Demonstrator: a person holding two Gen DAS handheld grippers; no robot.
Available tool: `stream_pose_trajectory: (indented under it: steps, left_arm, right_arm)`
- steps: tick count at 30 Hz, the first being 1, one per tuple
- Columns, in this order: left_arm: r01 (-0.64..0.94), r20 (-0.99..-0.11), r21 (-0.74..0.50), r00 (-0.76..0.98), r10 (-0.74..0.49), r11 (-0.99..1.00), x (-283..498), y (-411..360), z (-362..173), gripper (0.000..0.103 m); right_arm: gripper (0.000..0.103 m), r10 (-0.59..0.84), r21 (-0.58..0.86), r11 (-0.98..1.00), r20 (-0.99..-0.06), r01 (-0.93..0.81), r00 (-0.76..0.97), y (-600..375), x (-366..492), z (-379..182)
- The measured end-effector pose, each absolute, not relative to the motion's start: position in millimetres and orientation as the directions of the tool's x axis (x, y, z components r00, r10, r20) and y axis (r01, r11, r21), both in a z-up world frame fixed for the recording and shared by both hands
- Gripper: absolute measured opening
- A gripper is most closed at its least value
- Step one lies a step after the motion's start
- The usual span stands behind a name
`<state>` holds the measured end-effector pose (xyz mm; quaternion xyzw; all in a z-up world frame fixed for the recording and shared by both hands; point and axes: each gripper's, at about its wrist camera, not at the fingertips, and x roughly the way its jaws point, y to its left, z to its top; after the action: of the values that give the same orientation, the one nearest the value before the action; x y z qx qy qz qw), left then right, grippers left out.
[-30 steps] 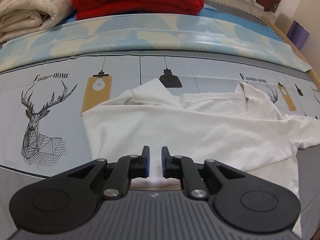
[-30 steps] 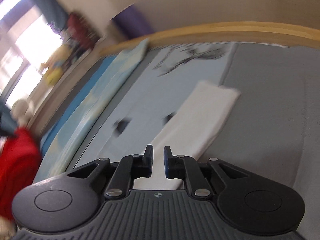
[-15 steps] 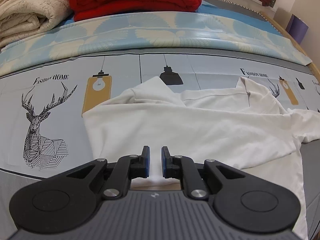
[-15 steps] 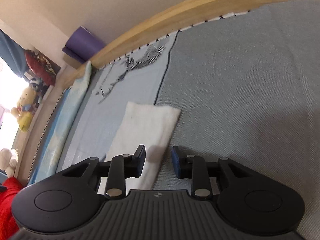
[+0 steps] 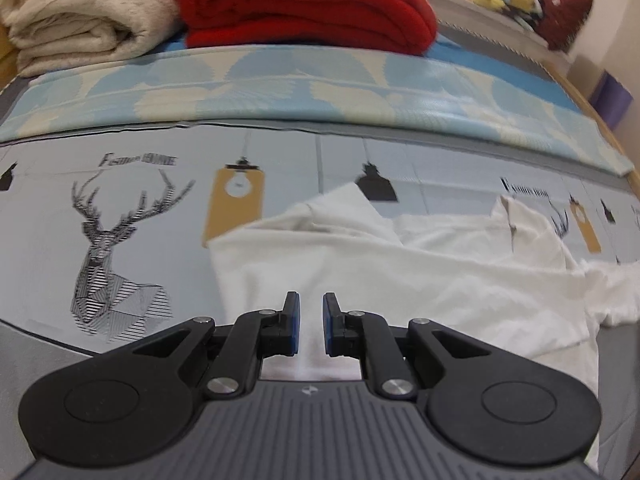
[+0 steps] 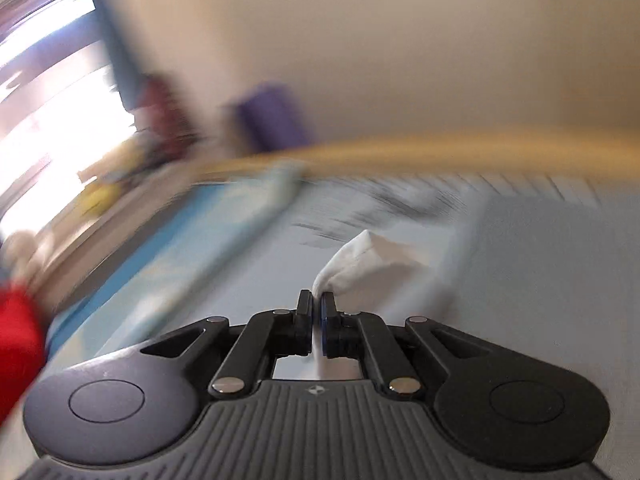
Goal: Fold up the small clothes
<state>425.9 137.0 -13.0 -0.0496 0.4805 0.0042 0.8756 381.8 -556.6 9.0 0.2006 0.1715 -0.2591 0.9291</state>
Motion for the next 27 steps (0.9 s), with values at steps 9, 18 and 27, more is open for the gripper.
stream_pose_trajectory:
  steps: [9, 18, 27]
  left_arm:
    - [-0.189, -0.830, -0.142, 0.558, -0.013, 0.972, 420, 201, 3, 0.013]
    - [-0.240, -0.837, -0.215, 0.545, -0.051, 0.947, 421, 230, 4, 0.013]
    - [-0.239, -0.850, -0.335, 0.495, -0.183, 0.911, 431, 215, -31, 0.013]
  right_arm:
    - [0.004, 0.158, 0.119, 0.985, -0.298, -0.127, 0.941, -227, 392, 79]
    - [0.020, 0.492, 0.257, 0.833, -0.749, -0.491, 0.443, -45, 372, -53]
    - [0.031, 0.339, 0.068, 0.894, -0.750, -0.444, 0.568, -171, 363, 15]
